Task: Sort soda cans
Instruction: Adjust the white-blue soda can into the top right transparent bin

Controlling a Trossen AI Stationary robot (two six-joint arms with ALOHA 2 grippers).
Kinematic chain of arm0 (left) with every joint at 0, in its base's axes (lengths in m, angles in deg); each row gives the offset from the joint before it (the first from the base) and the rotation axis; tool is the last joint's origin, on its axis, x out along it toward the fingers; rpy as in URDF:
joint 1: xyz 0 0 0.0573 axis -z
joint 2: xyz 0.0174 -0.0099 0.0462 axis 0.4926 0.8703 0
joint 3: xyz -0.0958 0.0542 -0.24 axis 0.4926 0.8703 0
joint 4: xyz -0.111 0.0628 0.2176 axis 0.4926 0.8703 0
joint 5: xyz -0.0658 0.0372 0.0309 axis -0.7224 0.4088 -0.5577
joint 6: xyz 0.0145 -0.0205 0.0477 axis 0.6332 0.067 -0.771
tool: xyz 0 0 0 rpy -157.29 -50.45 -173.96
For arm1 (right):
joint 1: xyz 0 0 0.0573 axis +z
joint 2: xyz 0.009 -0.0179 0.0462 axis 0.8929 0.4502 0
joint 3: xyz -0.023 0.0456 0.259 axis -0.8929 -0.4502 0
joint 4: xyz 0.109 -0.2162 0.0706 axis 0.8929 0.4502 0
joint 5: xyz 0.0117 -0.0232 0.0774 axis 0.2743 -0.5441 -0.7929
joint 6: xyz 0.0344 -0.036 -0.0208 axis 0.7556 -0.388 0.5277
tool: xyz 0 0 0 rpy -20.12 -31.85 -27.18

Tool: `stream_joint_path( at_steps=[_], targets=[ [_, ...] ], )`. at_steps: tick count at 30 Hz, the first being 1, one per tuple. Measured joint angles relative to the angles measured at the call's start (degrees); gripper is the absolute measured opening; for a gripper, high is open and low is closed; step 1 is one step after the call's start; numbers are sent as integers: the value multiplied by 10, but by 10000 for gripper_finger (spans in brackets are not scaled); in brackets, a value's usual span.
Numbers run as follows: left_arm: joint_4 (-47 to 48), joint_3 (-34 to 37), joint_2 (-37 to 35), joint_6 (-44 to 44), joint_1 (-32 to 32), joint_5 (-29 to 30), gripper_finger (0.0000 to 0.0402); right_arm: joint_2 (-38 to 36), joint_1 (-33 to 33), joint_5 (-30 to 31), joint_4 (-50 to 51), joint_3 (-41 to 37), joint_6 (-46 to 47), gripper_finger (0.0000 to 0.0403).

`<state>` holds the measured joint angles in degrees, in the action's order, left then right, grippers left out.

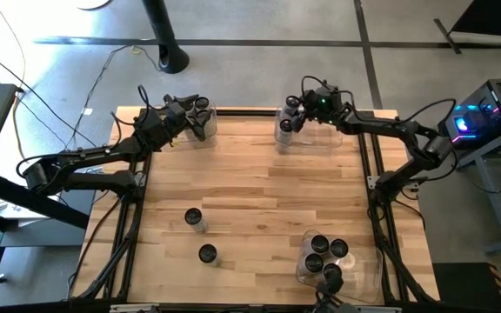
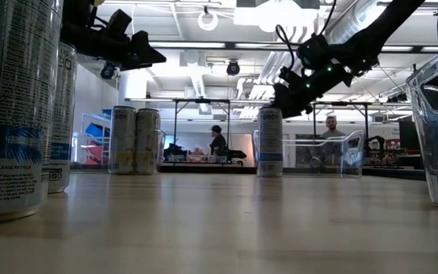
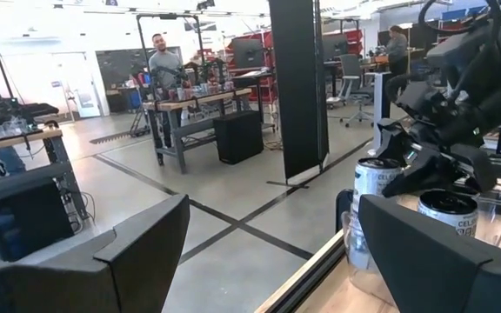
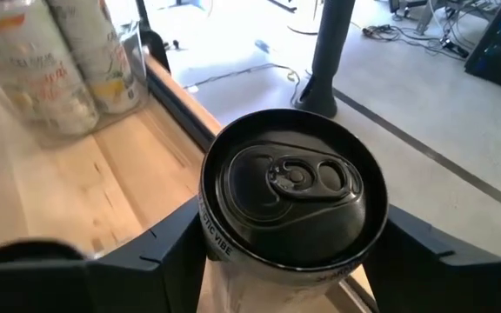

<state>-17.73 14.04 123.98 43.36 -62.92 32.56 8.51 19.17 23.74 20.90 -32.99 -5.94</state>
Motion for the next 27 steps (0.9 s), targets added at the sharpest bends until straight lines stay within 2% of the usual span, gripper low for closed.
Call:
stream_joint_path(
  at_steps=[8, 23, 27],
  targets=[
    [0, 0, 0, -4, 0, 0, 330, 0, 0, -3, 23, 13, 1, 251],
    [9, 0, 0, 0, 0, 0, 330, 1, 2, -14, 52, 13, -20, 258],
    [9, 0, 0, 0, 0, 0, 330, 1, 2, -20, 59, 13, -30, 283]
  ],
)
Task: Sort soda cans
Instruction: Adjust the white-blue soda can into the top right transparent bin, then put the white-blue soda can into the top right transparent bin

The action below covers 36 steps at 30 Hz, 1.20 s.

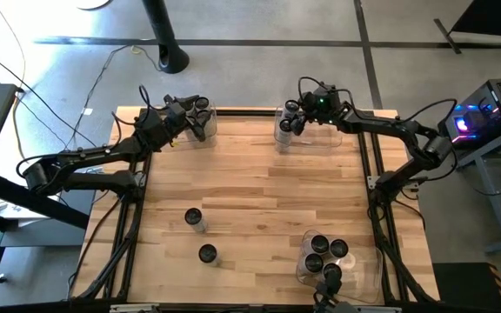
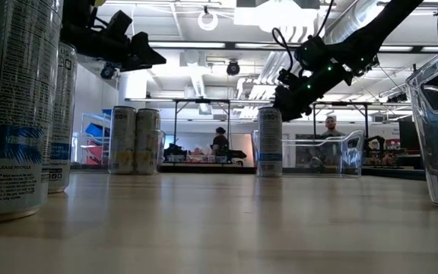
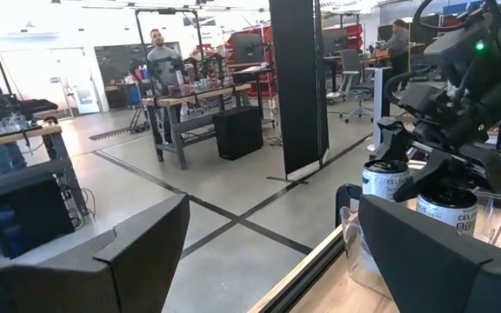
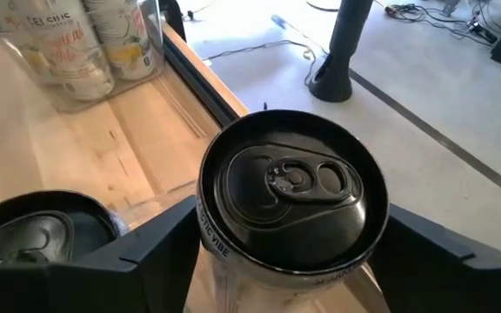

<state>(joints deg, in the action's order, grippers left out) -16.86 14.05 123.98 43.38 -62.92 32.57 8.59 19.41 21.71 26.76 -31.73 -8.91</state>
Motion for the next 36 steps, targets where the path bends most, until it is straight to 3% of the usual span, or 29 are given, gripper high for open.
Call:
stream_joint_path(
  at_steps=[5, 15, 25, 31, 33, 36],
  targets=[
    [0, 0, 0, 0, 0, 0, 330, -1, 0, -12, -10, 2, 0, 320],
    [1, 0, 0, 0, 0, -3, 330, -8, 0, -12, -2, 35, 0, 326],
    [33, 0, -8, 0, 0, -89, 330, -76, 6, 23, 38, 86, -17, 326],
    [31, 0, -22, -35, 0, -123, 330, -111, 48, 32, 52, 86, -15, 326],
    [40, -10, -31, -48, 0, -125, 330, -111, 66, 80, 32, 86, -26, 326],
    [100, -33, -59, -45, 3, -125, 330, -111, 87, 215, -36, 85, -27, 326]
  ],
)
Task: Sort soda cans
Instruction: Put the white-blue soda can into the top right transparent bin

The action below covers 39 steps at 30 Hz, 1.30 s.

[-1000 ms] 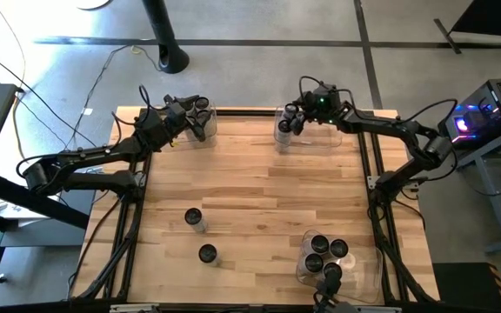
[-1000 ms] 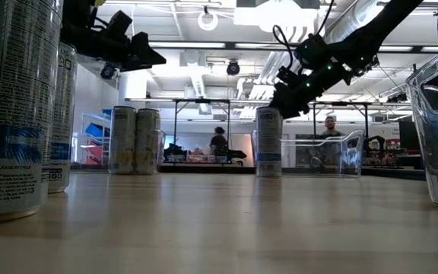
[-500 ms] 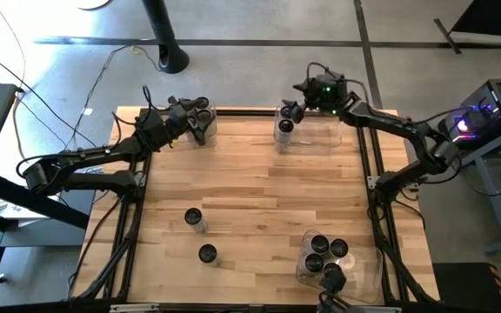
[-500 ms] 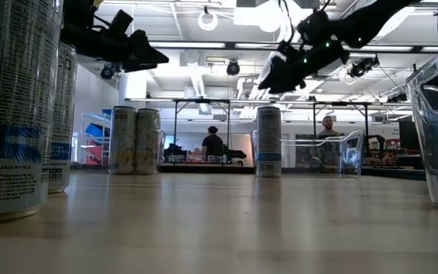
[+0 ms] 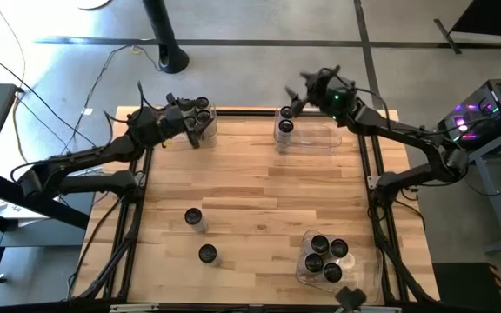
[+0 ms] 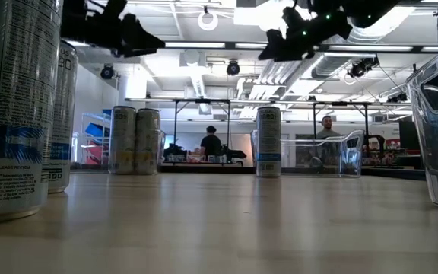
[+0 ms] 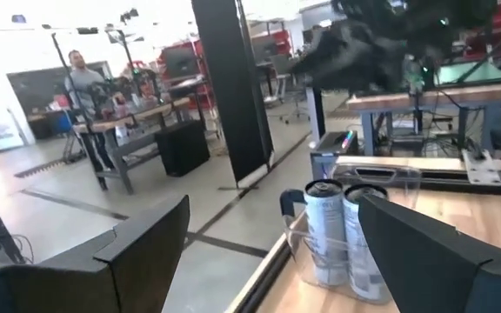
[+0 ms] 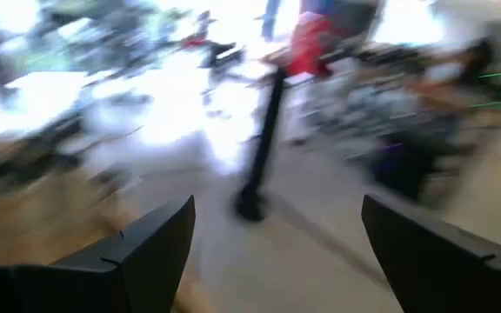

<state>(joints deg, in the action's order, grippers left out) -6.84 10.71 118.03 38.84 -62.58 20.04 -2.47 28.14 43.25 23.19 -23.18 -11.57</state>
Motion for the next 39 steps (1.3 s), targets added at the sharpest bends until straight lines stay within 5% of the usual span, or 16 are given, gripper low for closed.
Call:
stream_joint_path(
  at_steps=[2, 4, 10, 13, 19, 23, 26, 31, 39],
  targets=[
    [47, -9, -19, -4, 2, -2, 330, -1, 4, 42, -33, 0, 1, 326],
    [72, -9, -34, -3, 3, -2, 330, 0, 3, 21, -45, 0, 4, 326],
    [79, -10, -55, 29, 3, -2, 330, 4, 7, -214, -29, 0, -17, 325],
    [73, -10, -53, 36, 3, 2, 330, 5, 18, -281, -6, 0, -30, 325],
    [85, -10, -50, 43, 1, 47, 330, 5, 74, -287, 55, 0, -31, 325],
    [115, -30, -49, -35, 24, 38, 328, 4, 128, -240, 80, 0, -30, 325],
    [230, -108, -50, -44, 79, 31, 322, 0, 164, -225, 107, 0, -4, 325],
    [571, -244, -23, -45, 208, 34, 317, 1, 219, -220, 171, -2, 32, 325],
    [892, -334, -2, 210, 378, 55, 317, -1, 287, -127, 172, -9, 98, 325]
  ],
)
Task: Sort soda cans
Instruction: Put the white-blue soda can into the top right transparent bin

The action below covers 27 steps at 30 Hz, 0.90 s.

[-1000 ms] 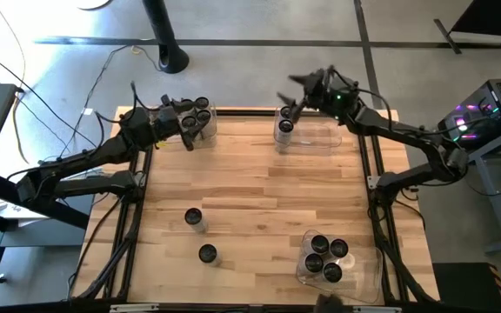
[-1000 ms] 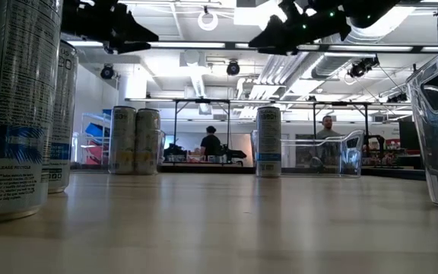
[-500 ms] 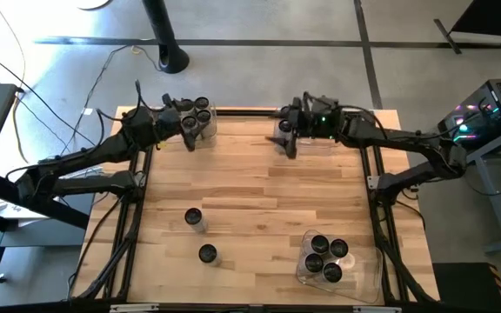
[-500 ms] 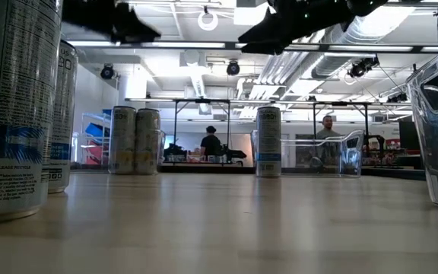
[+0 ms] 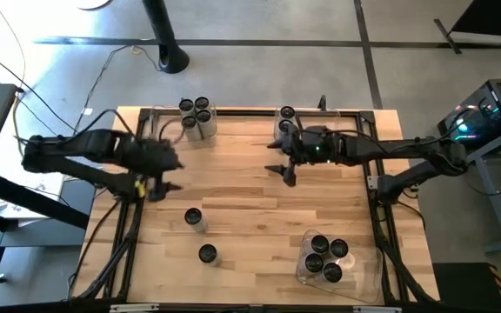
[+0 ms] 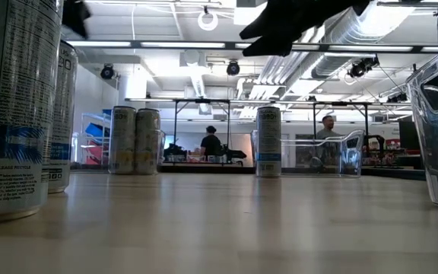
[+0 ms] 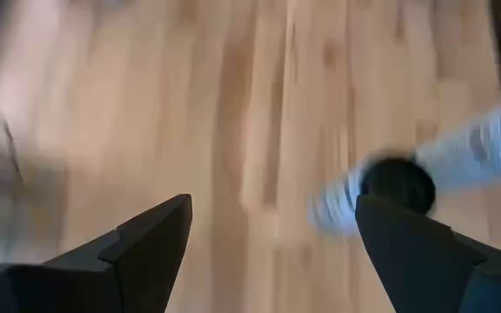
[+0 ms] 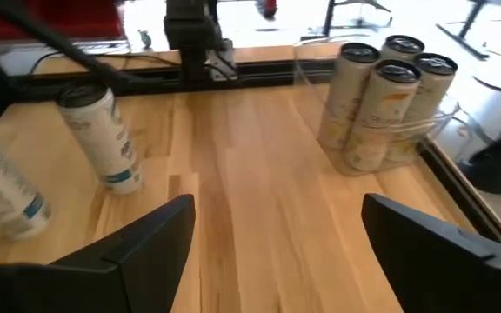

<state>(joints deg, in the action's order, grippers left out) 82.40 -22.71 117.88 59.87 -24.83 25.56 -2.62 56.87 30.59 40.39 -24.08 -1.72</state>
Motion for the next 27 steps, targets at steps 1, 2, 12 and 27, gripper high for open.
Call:
stream_joint_path(
  at_steps=[1, 2, 12, 27],
  targets=[
    [29, 0, 0, 31, 23, 12, 317, 0, 10, 15, 0, 0, 10, 325],
    [59, 0, 0, 59, 47, 22, 317, 0, 19, 31, 0, 0, 20, 325],
    [71, 93, 1, 224, 275, 43, 316, 0, 129, 205, -2, 0, 155, 325],
    [-58, 212, 5, 438, 514, 132, 316, 60, 254, 398, -54, 0, 254, 325]
  ],
)
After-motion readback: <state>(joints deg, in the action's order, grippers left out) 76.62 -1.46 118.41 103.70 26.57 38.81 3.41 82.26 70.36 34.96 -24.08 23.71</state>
